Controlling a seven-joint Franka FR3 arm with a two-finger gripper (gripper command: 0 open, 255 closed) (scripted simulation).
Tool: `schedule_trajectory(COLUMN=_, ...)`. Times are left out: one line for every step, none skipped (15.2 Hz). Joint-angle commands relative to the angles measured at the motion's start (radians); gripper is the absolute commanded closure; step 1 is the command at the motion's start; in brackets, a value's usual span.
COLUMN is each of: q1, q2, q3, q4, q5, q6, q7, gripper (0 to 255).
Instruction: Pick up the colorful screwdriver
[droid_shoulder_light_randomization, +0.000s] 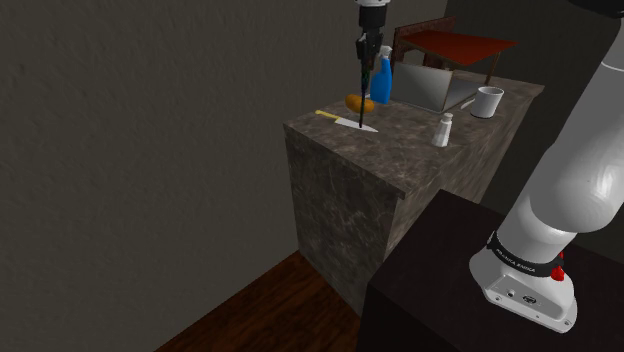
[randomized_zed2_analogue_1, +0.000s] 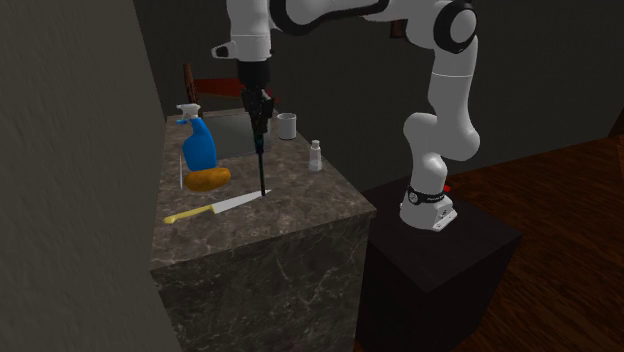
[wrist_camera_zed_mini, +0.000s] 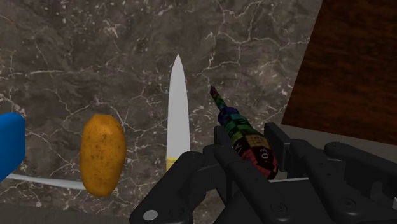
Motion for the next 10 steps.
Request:
schedule_trajectory(q1=-0.001, q2=0.004, q3=-0.001, q4=0.033, q5=0.001, q6=-0.029, q7=-0.002, gripper=255)
schedule_trajectory(q1=-0.001, q2=0.006, q3=-0.001, q4=0.049, q5=0.001, q6=-0.044, q7=-0.002, gripper=255)
schedule_trajectory(q1=-0.002, q2=0.009, q3=-0.001, q4=0.066, q5=0.002, q6=-0.058, q7=-0.003, gripper=255)
schedule_trajectory(q1=-0.002, q2=0.012, q3=-0.002, q4=0.083, q5=0.003, q6=-0.072, q7=-0.003, gripper=255)
schedule_trajectory(q1=-0.002, q2=0.015, q3=-0.002, q4=0.101, q5=0.004, q6=-0.087, q7=-0.003, gripper=255)
schedule_trajectory(q1=-0.003, q2=0.019, q3=-0.002, q4=0.119, q5=0.004, q6=-0.101, q7=-0.004, gripper=255)
schedule_trajectory(q1=-0.003, q2=0.023, q3=-0.003, q4=0.137, q5=0.005, q6=-0.116, q7=-0.004, gripper=255)
schedule_trajectory(q1=-0.004, q2=0.027, q3=-0.003, q4=0.156, q5=0.006, q6=-0.131, q7=-0.005, gripper=255)
schedule_trajectory(q1=-0.004, q2=0.027, q3=-0.003, q4=0.159, q5=0.007, q6=-0.133, q7=-0.005, gripper=255)
schedule_trajectory(q1=-0.004, q2=0.028, q3=-0.003, q4=0.159, q5=0.007, q6=-0.133, q7=-0.005, gripper=255)
